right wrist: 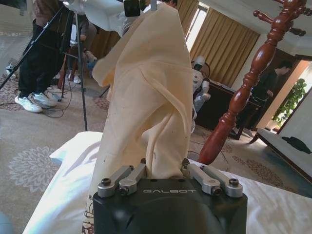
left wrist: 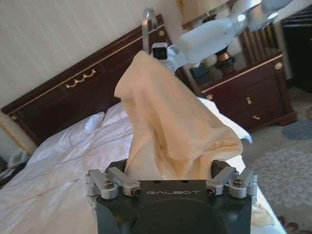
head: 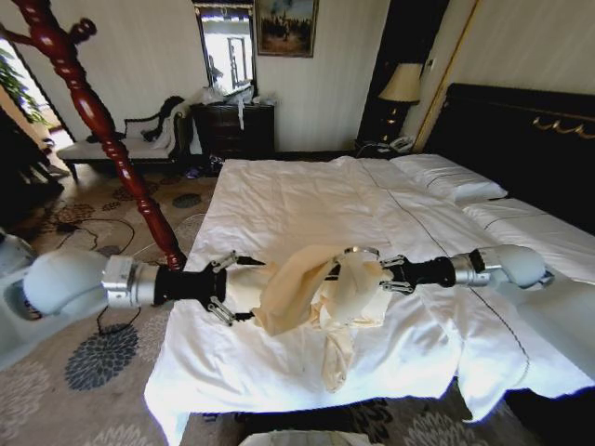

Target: Pick up the clothes from the bed and hang them on the clothes hanger.

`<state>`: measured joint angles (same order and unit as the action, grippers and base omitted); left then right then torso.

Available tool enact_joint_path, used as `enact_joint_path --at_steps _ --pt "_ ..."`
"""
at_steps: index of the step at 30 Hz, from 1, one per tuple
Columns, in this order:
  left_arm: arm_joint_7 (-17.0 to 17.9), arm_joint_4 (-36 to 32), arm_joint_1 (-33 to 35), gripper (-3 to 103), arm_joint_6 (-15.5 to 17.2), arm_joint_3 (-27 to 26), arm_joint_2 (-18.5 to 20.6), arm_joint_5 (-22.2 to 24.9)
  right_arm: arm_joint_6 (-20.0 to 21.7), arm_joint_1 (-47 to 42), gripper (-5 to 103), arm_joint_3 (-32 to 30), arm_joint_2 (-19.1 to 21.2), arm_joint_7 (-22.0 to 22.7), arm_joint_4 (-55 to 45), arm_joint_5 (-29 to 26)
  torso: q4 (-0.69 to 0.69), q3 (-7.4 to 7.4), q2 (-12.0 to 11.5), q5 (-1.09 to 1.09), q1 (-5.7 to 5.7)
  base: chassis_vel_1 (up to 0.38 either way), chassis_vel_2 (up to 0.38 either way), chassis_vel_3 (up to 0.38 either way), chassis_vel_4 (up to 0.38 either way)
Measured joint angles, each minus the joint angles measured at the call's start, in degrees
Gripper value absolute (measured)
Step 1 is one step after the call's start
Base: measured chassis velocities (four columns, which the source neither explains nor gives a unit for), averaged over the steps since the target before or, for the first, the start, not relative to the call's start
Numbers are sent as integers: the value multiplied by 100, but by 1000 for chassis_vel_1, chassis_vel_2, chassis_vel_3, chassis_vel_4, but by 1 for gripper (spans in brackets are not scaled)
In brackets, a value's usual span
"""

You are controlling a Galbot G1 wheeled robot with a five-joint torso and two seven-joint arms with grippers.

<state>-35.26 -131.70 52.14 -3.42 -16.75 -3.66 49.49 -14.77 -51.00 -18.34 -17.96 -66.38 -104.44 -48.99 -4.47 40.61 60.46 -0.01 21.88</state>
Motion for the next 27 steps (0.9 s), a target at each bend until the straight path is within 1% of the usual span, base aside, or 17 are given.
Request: enact_joint_path --at_steps 1,2,3,5,6,8,10,11,13,14,15,16,17,20,22,24,27 --pt "37 1 23 89 3 0 -8 -44 0 -4 20 -3 12 -4 -13 0 0 0 0 0 0 0 0 0 0" --pt "75 16 49 85 0 -1 -18 -124 0 -13 20 -14 41 -26 -47 1 0 0 0 1 0 0 0 0 0" --pt "96 46 55 74 -14 -4 -26 -180 0 -22 20 -36 71 -46 -90 3 0 0 0 0 0 0 0 0 0" --pt "98 53 49 74 -17 -5 -29 -183 -1 -24 20 -41 78 -52 -104 5 0 0 0 0 0 0 0 0 0" --pt "98 69 -1 70 -20 -7 -35 -158 -3 -33 20 -50 90 -73 -150 17 0 0 0 0 0 0 0 0 0" --pt "81 81 -28 68 -20 -7 -35 -135 -5 -38 20 -52 93 -82 -173 33 0 0 0 0 0 0 0 0 0" --pt "1 114 -39 66 -20 2 -35 -125 -9 -50 20 -56 97 -113 -220 73 0 0 0 2 0 0 0 0 0" --pt "-58 135 -21 62 -21 14 -35 -125 -14 -60 20 -64 99 -128 -257 92 0 0 0 1 0 0 0 0 0" --pt "-86 144 -8 62 -24 17 -38 -125 -18 -61 20 -70 101 -130 -276 94 0 0 0 1 0 0 0 0 0" --pt "-153 162 18 51 -45 26 -48 -117 -24 -60 20 -74 103 -129 -310 93 0 0 0 0 0 0 0 0 0" --pt "-198 174 30 51 -59 34 -58 -111 -26 -53 20 -74 104 -122 -337 88 0 0 0 1 0 0 0 0 0" --pt "-253 184 38 45 -74 40 -67 -106 -28 -38 20 -74 105 -115 -359 76 0 0 0 1 0 0 0 0 0" --pt "-253 184 38 45 -74 40 -67 -106 -28 -38 20 -74 105 -115 -359 76 0 0 0 1 0 0 0 0 0" --pt "-500 217 48 29 -120 56 -108 -103 -34 -8 20 -74 129 -100 -425 24 1 0 0 0 0 0 0 0 0" --pt "-551 224 49 29 -121 58 -121 -102 -40 -9 20 -75 149 -95 -435 -2 0 0 0 0 0 0 0 0 0" --pt "-601 253 49 20 -121 58 -149 -78 -55 -15 20 -80 187 -88 -453 -49 0 0 0 1 0 0 0 0 0" --pt "-647 277 37 19 -121 57 -172 -66 -81 -15 20 -89 216 -76 -461 -103 0 0 0 0 0 0 0 0 0"
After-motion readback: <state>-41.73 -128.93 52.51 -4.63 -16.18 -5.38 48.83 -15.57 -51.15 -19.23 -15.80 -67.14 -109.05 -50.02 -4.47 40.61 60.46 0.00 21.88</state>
